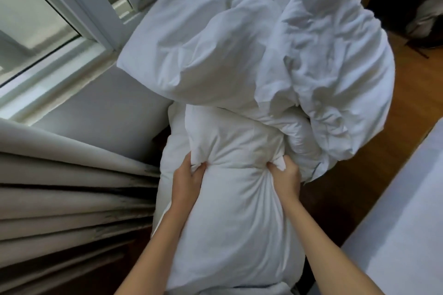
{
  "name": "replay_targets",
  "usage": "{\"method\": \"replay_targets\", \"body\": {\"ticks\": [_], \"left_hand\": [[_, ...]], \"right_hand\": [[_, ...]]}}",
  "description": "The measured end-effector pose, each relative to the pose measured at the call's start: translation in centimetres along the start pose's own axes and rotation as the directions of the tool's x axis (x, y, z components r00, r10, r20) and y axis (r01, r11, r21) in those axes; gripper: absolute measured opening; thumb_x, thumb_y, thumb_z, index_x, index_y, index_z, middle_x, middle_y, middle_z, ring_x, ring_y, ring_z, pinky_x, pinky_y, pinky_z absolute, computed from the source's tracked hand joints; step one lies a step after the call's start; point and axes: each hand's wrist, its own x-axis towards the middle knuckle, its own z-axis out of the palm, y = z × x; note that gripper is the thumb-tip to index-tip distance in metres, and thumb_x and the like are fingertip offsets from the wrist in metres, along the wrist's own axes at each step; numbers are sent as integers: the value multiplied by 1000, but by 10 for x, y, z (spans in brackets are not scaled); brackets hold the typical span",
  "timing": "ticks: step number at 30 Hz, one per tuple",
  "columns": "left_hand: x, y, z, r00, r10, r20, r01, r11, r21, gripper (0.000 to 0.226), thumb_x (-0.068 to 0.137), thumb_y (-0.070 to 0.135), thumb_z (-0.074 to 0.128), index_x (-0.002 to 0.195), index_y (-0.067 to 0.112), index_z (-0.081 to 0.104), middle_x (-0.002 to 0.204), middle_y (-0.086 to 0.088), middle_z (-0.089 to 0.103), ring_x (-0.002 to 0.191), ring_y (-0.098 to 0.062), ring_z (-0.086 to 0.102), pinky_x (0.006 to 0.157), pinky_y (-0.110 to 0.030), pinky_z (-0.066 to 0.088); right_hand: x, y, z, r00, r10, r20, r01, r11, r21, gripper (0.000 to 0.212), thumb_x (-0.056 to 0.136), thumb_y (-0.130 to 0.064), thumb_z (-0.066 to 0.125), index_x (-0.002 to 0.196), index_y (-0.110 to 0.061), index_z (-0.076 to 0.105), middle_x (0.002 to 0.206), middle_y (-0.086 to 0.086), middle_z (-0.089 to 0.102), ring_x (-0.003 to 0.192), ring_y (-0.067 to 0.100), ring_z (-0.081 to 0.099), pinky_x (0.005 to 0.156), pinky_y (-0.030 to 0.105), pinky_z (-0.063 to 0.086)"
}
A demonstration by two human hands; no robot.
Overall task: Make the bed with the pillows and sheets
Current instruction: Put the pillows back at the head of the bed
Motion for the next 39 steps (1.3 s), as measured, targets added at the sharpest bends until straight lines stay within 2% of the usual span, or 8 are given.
{"method": "replay_targets", "body": {"ticks": [3, 7, 11, 13, 23, 28, 32, 39], "left_hand": [[-13, 34, -16, 989, 129, -69, -131, 991, -27, 5, 96, 16, 57, 94, 16, 61, 74, 17, 59, 71, 12, 54, 61, -8, 38], [-27, 72, -32, 961, 246, -124, -262, 956, -133, 29, 96, 11, 54, 69, 20, 49, 59, 11, 45, 56, -4, 42, 56, -21, 34], [-47, 90, -48, 929, 333, -164, -357, 920, -158, 37, 94, 22, 53, 60, 27, 39, 55, 10, 34, 55, -10, 30, 54, -30, 29], [-60, 93, -58, 923, 338, -183, -369, 913, -175, 35, 93, 27, 53, 60, 24, 40, 54, 11, 33, 55, -12, 29, 54, -30, 29], [-148, 60, -106, 916, 212, -342, -328, 885, -331, 38, 96, 7, 56, 62, 21, 50, 50, 18, 49, 49, 0, 42, 47, -12, 36], [-174, 29, -132, 917, 189, -351, -316, 882, -349, 20, 95, 14, 60, 74, 13, 63, 61, 13, 64, 57, -2, 55, 53, -20, 46], [-199, 13, -150, 931, 232, -282, -322, 887, -331, 18, 94, 6, 59, 76, 3, 58, 54, 21, 59, 51, 6, 52, 49, -7, 40], [-237, 1, -150, 927, 369, -70, -368, 858, -357, 13, 93, 3, 60, 82, -4, 61, 58, 23, 60, 56, 6, 54, 54, -9, 43]], "right_hand": [[-9, -20, -18, 994, -76, -79, 83, 992, 90, 38, 84, -5, 66, 58, -11, 39, 56, -1, 43, 56, 12, 39, 50, 25, 29], [-28, -50, -46, 982, -118, -146, 147, 967, 209, 46, 84, -5, 66, 58, -16, 30, 56, -4, 33, 52, 6, 28, 51, 22, 27], [-56, -69, -69, 970, -130, -205, 187, 938, 292, 46, 84, -6, 67, 58, -16, 30, 55, -4, 33, 50, 3, 27, 48, 19, 26], [-71, -75, -75, 963, -156, -221, 223, 922, 317, 47, 84, -7, 68, 58, -16, 31, 54, -6, 33, 49, 3, 28, 46, 17, 27], [-144, -93, -80, 935, -272, -227, 334, 891, 308, 42, 83, -8, 68, 60, -14, 33, 58, 2, 30, 54, 12, 29, 51, 26, 28], [-194, -87, -77, 912, -286, -294, 373, 876, 305, 42, 84, -7, 69, 61, -3, 34, 59, 2, 34, 54, 10, 32, 51, 23, 31], [-243, -68, -66, 901, -216, -377, 334, 898, 285, 42, 83, -8, 70, 64, 7, 36, 59, 5, 36, 54, 9, 33, 51, 21, 32], [-314, -28, -86, 833, -77, -548, 249, 936, 247, 35, 84, -10, 69, 65, 6, 44, 56, 6, 41, 52, 6, 38, 52, 17, 36]]}}
